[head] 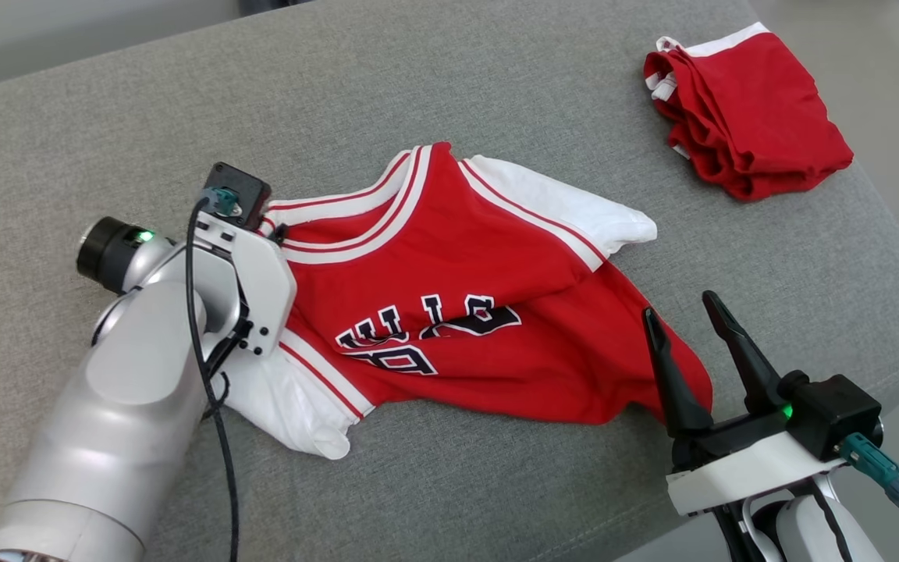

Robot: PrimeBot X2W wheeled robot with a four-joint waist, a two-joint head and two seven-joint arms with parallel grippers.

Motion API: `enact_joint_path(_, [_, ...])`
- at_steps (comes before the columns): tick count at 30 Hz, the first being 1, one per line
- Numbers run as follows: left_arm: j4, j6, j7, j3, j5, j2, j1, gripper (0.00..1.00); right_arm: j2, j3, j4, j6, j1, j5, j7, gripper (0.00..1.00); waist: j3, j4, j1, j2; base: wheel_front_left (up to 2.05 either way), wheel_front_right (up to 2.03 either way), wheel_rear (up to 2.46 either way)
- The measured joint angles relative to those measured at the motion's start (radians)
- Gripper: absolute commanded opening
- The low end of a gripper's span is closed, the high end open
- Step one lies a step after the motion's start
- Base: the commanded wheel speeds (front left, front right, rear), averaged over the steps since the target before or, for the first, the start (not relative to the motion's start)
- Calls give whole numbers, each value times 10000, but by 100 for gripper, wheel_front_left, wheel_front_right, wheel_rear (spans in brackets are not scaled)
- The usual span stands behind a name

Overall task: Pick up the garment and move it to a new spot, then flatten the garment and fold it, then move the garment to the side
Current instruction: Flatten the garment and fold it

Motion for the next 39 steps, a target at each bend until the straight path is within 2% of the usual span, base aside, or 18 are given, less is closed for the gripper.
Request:
enact_joint_path(4, [196, -21, -426, 142, -374, -125, -5, 0, -4, -58, 31, 0, 0, -50, -29, 100, -74, 153, 0, 0, 0, 0, 0])
enact_joint_path(9, [523, 142, -1108, 1097, -1358, -222, -66, 0, 4, -59, 23, 0, -4, -178, 33, 100, -252, 467, 0, 0, 0, 0, 0])
enact_joint_path(14, [920, 673, -1889, 2056, -2096, 125, -345, 0, 4, -117, -61, 0, -2, -351, 173, 100, -463, 888, 1, -1, 0, 0, 0])
enact_joint_path(20, [1641, 936, -2207, 2516, -2477, 581, -366, 0, 6, -125, -182, 0, 2, -458, 366, 100, -672, 1458, 0, 0, 0, 0, 0])
enact_joint_path(24, [2044, 961, -2293, 2581, -2623, 573, -210, 0, 6, -138, -240, 0, 6, -491, 458, 100, -760, 1817, 0, 0, 0, 0, 0])
enact_joint_path(25, [2121, 930, -2380, 2583, -2638, 545, -138, 13, 4, -140, -251, 0, 6, -500, 460, 100, -784, 1904, 0, 0, 0, 0, 0])
enact_joint_path(26, [2157, 897, -2491, 2589, -2648, 514, -81, 75, 6, -136, -263, 0, 7, -504, 472, 100, -811, 1985, 0, -1, 0, 0, 0])
enact_joint_path(27, [2169, 882, -2617, 2619, -2725, 453, -34, 100, 10, -142, -268, 0, 8, -522, 477, 100, -846, 2063, 0, 0, 0, 0, 0])
enact_joint_path(34, [1785, 497, -3937, 2633, -2871, 199, 344, 100, -59, -282, -267, 0, 49, -554, 644, 100, -1317, 2552, 0, 0, 0, 0, 0])
enact_joint_path(39, [627, 176, -4265, 2209, -2504, 33, 1204, 100, -157, -443, -226, 0, 237, -479, 688, 100, -1810, 2962, 0, 0, 0, 0, 0])
